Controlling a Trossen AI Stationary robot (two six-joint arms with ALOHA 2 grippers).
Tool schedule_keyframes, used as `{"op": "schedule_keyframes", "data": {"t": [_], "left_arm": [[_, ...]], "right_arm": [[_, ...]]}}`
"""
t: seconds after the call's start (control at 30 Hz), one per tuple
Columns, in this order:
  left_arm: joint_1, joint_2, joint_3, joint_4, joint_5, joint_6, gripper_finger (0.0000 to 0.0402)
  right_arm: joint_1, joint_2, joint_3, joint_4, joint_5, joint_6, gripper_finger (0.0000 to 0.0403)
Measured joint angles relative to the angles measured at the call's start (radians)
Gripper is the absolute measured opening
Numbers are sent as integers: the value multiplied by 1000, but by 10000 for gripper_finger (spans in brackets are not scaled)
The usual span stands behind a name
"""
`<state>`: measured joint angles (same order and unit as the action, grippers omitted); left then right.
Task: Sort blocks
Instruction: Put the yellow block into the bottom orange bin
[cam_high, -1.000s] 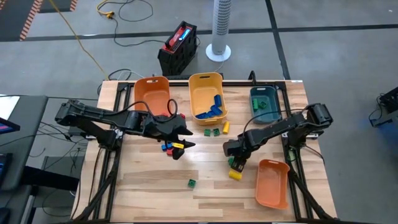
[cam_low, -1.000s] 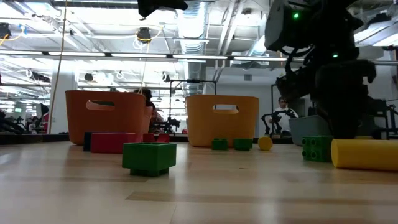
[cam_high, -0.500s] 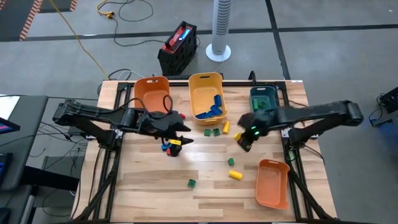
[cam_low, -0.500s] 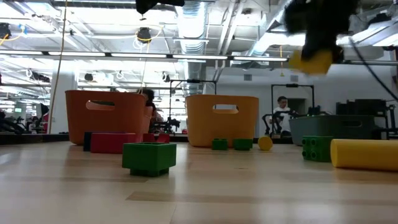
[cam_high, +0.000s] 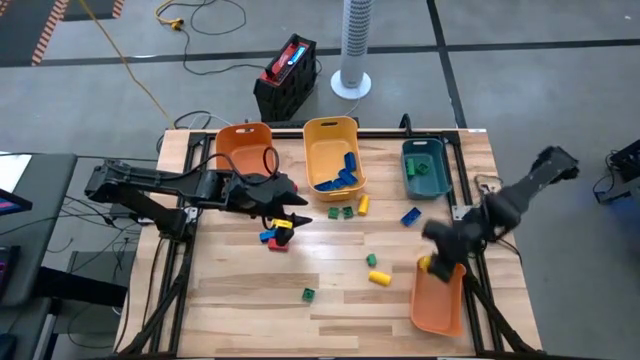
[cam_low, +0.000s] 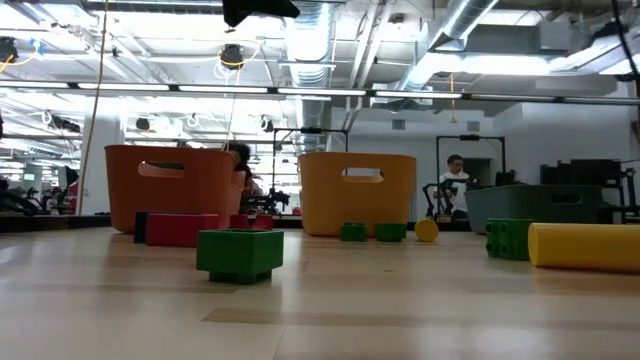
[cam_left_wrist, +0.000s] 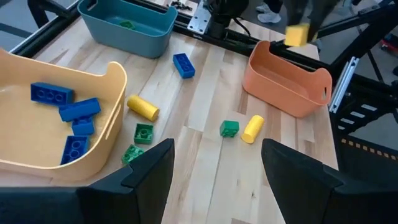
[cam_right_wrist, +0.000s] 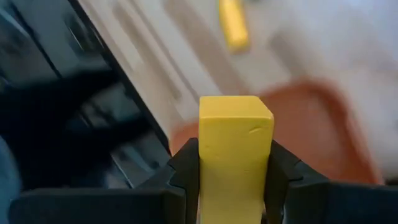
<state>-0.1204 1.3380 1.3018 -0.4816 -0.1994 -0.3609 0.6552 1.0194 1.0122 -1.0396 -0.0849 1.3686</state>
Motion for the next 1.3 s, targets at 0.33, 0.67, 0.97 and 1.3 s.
{"op": "schedule_keyframes", "data": {"t": [0.33, 0.67, 0.97, 1.3], "left_arm": [[0, 0, 0, 2, 1, 14, 235], [0, 0, 0, 2, 15, 1, 235], [0, 0, 0, 2, 20, 0, 235], [0, 0, 0, 2, 36, 6, 235]], "right_arm": [[190, 268, -65, 151, 0, 131, 119], [174, 442, -183, 398, -121, 137, 122], [172, 469, -184, 379, -133, 153, 216], [108, 227, -96, 118, -21, 160, 253]]}}
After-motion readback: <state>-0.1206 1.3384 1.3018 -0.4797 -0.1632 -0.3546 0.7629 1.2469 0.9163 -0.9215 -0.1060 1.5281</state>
